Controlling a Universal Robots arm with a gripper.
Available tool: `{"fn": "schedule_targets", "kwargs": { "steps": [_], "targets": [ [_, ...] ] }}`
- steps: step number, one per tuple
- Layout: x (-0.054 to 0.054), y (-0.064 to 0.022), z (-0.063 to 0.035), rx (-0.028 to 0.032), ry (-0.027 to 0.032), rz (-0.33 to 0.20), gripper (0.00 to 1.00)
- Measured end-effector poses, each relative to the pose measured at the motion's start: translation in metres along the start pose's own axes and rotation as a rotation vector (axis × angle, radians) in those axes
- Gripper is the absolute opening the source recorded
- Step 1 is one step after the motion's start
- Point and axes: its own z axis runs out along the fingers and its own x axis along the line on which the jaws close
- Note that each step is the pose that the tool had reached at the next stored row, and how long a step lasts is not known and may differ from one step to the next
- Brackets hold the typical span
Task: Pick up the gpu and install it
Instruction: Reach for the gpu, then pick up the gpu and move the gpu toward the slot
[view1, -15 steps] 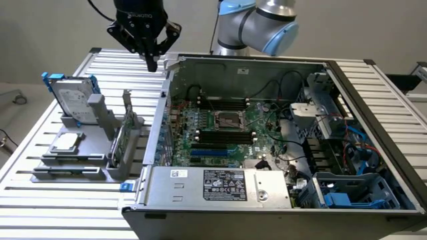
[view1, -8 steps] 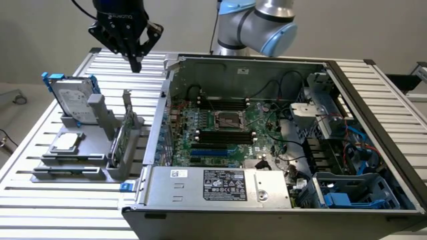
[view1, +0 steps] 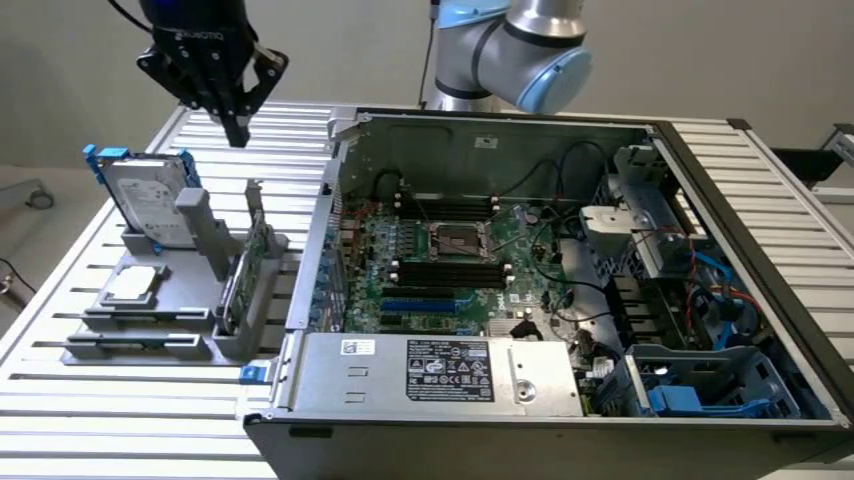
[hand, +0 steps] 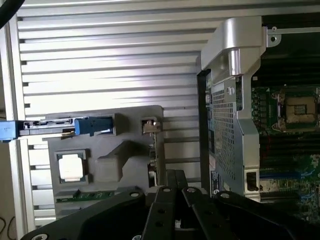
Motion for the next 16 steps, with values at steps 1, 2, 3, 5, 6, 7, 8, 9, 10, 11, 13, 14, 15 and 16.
{"fn": "schedule_targets", "kwargs": {
  "steps": [1, 2, 3, 5, 6, 7, 8, 9, 10, 11, 13, 14, 15, 16],
  "targets": [
    [0.004, -0.0003, 0.0005, 0.0011, 0.0010, 0.000, 0.11],
    [0.008, -0.0005, 0.0010, 0.0021, 0.0018, -0.001, 0.11],
    [0.011, -0.0007, 0.0016, 0.0031, 0.0024, -0.001, 0.11],
    [0.015, -0.0010, 0.0025, 0.0070, 0.0034, -0.007, 0.11],
    [0.016, -0.0011, 0.0029, 0.0103, 0.0040, -0.014, 0.11],
    [0.016, -0.0011, 0.0029, 0.0133, 0.0049, -0.023, 0.11],
    [0.016, -0.0012, 0.0029, 0.0137, 0.0051, -0.030, 0.11],
    [0.016, -0.0012, 0.0029, 0.0138, 0.0051, -0.031, 0.11],
    [0.016, -0.0012, 0.0029, 0.0137, 0.0051, -0.031, 0.11],
    [0.016, -0.0012, 0.0029, 0.0137, 0.0051, -0.031, 0.11],
    [0.016, -0.0012, 0.0029, 0.0137, 0.0050, -0.031, 0.11],
    [0.016, -0.0012, 0.0030, 0.0137, 0.0050, -0.031, 0.11],
    [0.016, -0.0012, 0.0030, 0.0137, 0.0050, -0.031, 0.11],
    [0.016, -0.0012, 0.0029, 0.0137, 0.0050, -0.031, 0.11]
  ]
}}
